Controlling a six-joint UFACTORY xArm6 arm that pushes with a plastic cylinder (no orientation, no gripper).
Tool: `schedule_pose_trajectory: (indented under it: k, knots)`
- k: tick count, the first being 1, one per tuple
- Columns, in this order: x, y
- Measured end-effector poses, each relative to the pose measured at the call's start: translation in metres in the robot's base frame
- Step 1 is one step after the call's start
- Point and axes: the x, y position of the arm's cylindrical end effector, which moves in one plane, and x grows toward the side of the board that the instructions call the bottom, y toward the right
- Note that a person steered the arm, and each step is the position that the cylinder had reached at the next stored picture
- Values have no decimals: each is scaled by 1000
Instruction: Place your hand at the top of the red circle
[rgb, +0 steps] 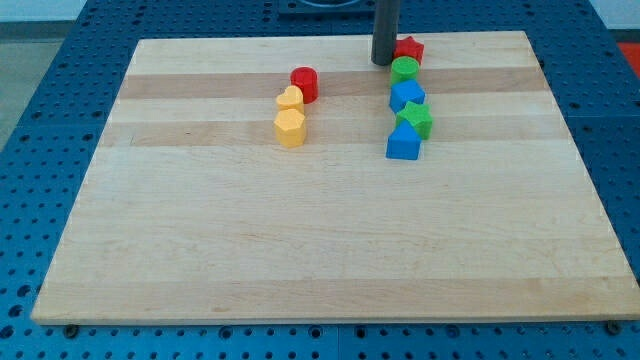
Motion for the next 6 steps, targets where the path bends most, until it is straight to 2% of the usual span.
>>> schedule_pose_trajectory:
  k: [1,2,3,5,6]
  knots:
    - [-1,-16]
    - [-3,-84]
    - [-1,-87]
    - [27,-134]
    - [56,-137]
